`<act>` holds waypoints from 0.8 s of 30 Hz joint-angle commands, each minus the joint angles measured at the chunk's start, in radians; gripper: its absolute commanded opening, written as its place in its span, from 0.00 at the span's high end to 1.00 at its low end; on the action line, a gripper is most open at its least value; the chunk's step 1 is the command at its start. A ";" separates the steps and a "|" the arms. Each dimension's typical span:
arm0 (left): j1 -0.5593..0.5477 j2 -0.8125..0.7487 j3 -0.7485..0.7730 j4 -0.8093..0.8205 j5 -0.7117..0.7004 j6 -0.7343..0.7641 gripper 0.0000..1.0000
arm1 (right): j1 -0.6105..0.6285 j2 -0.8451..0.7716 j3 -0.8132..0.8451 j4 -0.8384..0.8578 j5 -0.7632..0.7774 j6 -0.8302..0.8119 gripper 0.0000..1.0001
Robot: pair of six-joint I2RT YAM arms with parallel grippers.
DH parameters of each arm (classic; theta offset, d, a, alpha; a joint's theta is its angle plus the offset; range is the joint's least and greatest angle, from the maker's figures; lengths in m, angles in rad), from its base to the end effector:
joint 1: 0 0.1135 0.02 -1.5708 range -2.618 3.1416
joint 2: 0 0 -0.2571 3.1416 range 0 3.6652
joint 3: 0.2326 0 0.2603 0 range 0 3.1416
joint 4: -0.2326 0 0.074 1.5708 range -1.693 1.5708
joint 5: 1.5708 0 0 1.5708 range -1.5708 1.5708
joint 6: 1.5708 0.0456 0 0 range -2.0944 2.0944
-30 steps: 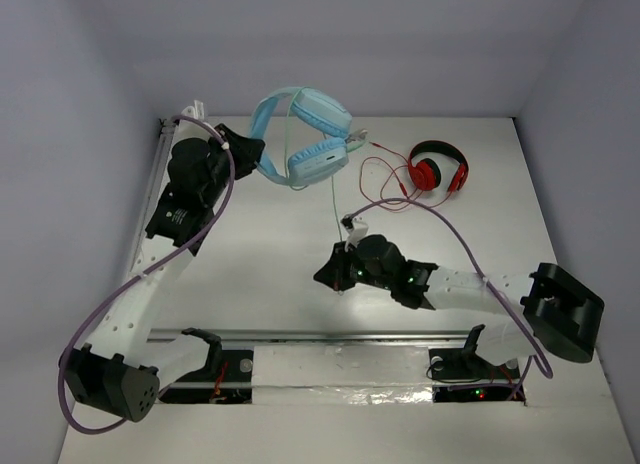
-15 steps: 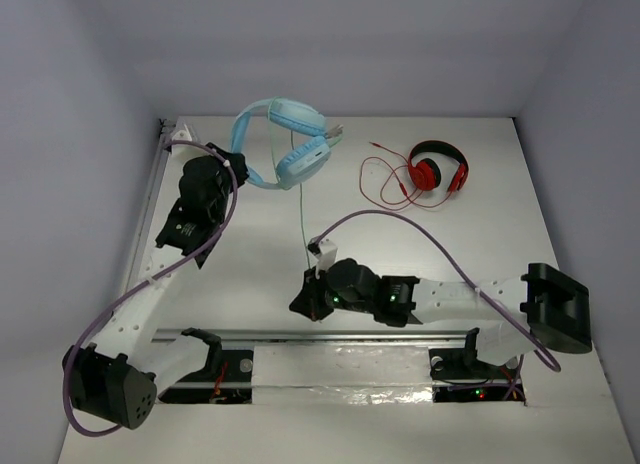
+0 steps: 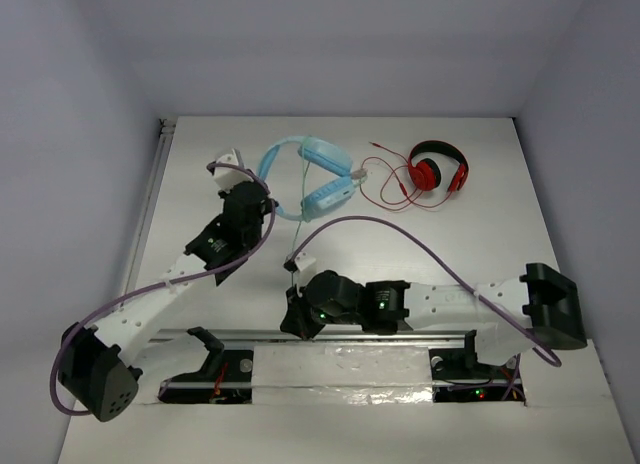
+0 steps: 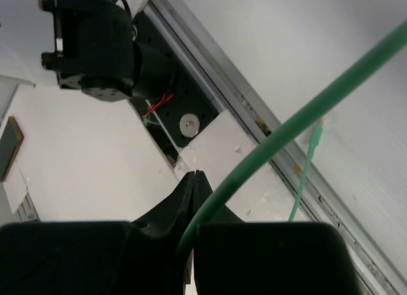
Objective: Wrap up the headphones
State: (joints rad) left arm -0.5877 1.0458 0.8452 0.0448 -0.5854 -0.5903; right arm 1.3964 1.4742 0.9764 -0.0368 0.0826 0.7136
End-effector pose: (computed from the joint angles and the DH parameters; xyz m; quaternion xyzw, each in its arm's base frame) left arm 0.2320 -0.1243 0.3269 -0.1885 0.7274 -0.1634 0.6393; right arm 0.0643 0.3432 0.2403 -0.2713 0.8248 0.4127 0.2753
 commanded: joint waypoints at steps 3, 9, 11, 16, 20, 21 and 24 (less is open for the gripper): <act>-0.130 0.008 -0.027 -0.011 -0.208 -0.016 1.00 | 0.029 -0.086 0.131 -0.173 0.000 -0.069 1.00; -0.265 -0.010 -0.087 -0.153 -0.208 -0.042 1.00 | 0.029 -0.173 0.188 -0.357 0.049 -0.140 1.00; -0.305 -0.020 -0.092 -0.195 -0.177 -0.023 1.00 | 0.029 -0.166 0.231 -0.445 0.068 -0.184 1.00; -0.357 0.023 -0.026 -0.416 -0.028 0.034 1.00 | 0.029 -0.153 0.286 -0.596 0.180 -0.253 1.00; -0.380 0.007 -0.009 -0.510 0.088 0.081 1.00 | 0.018 -0.175 0.294 -0.656 0.256 -0.275 1.00; -0.402 -0.009 -0.011 -0.496 0.145 0.102 1.00 | 0.018 -0.192 0.291 -0.667 0.279 -0.275 1.00; -0.402 -0.046 -0.021 -0.459 0.264 0.130 1.00 | -0.026 -0.224 0.280 -0.667 0.282 -0.284 1.00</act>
State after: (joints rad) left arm -0.9756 1.0695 0.7673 -0.4641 -0.4721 -0.4763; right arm 1.4063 1.3029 1.2228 -0.6682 0.2878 0.4595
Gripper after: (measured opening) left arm 0.109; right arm 0.019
